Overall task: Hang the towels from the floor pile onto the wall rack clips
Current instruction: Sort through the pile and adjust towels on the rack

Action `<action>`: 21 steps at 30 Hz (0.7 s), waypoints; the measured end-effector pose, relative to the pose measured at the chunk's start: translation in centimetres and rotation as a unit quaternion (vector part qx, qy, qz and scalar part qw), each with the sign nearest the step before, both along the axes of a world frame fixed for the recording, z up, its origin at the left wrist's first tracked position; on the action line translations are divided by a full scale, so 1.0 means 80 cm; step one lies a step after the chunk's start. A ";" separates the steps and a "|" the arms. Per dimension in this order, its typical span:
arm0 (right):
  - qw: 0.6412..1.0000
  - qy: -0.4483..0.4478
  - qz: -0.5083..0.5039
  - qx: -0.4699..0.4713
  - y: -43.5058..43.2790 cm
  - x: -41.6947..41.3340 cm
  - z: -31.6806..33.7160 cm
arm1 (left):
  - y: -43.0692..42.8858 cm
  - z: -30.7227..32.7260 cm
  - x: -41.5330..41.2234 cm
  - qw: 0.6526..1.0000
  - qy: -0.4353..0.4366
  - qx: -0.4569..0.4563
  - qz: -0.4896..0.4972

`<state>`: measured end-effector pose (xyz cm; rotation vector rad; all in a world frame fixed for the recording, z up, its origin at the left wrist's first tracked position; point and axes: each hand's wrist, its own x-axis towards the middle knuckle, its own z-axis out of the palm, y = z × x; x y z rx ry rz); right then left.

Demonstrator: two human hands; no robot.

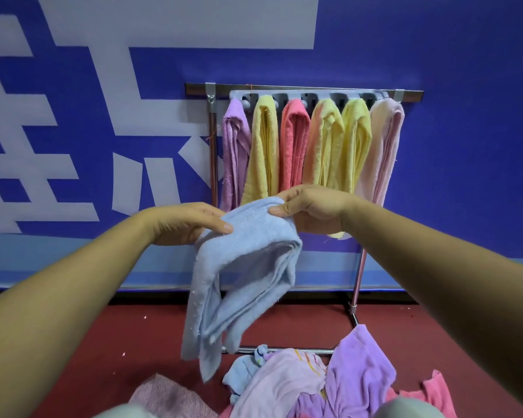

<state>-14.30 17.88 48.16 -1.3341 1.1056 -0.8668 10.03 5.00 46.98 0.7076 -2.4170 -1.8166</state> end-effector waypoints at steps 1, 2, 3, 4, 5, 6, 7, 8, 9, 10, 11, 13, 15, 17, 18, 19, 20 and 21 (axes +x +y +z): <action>1.000 -0.003 -0.021 -0.001 -0.003 -0.002 0.001 | -0.004 -0.001 0.003 1.000 0.001 -0.005 0.012; 0.999 0.002 -0.041 -0.004 -0.007 -0.005 0.000 | -0.007 -0.001 0.006 1.000 0.011 -0.006 0.018; 0.998 0.016 -0.054 -0.007 -0.009 -0.006 0.000 | -0.009 0.000 0.007 0.999 0.030 -0.004 0.025; 0.997 0.036 -0.061 -0.006 -0.012 -0.006 0.001 | -0.011 0.001 0.007 0.998 0.053 -0.001 0.035; 0.997 0.052 -0.063 -0.002 -0.015 -0.007 0.002 | -0.015 0.003 0.007 0.996 0.078 -0.001 0.047; 0.997 0.058 -0.060 0.001 -0.018 -0.006 0.005 | -0.019 0.005 0.006 0.993 0.102 0.001 0.060; 0.997 0.055 -0.056 0.004 -0.023 -0.005 0.008 | -0.023 0.009 0.005 0.990 0.124 0.007 0.073; 0.998 0.047 -0.051 0.006 -0.029 -0.005 0.012 | -0.024 0.015 0.003 0.986 0.139 0.015 0.086; 0.998 0.039 -0.043 0.007 -0.034 -0.002 0.017 | -0.027 0.021 0.001 0.983 0.154 0.020 0.097; 0.999 0.031 -0.034 0.003 -0.040 0.001 0.023 | -0.030 0.028 -0.001 0.981 0.165 0.021 0.103; 0.999 0.023 -0.028 -0.005 -0.045 0.006 0.031 | -0.036 0.034 -0.004 0.979 0.172 0.020 0.107; 0.999 0.009 -0.026 -0.020 -0.056 0.014 0.048 | -0.045 0.048 -0.009 0.979 0.173 0.006 0.110; 0.999 0.011 -0.029 -0.042 -0.069 0.018 0.062 | -0.051 0.066 -0.014 0.980 0.173 -0.009 0.100; 0.997 0.019 -0.042 -0.057 -0.083 0.017 0.077 | -0.062 0.083 -0.020 0.980 0.175 -0.016 0.093; 0.997 0.021 -0.049 -0.062 -0.091 0.015 0.084 | -0.069 0.091 -0.024 0.980 0.175 -0.015 0.092; 0.996 0.022 -0.057 -0.069 -0.098 0.013 0.092 | -0.077 0.098 -0.028 0.980 0.175 -0.018 0.095; 0.995 0.023 -0.065 -0.078 -0.105 0.010 0.099 | -0.086 0.104 -0.032 0.980 0.173 -0.021 0.098; 0.993 0.024 -0.077 -0.088 -0.114 0.007 0.105 | -0.096 0.110 -0.036 0.980 0.170 -0.030 0.103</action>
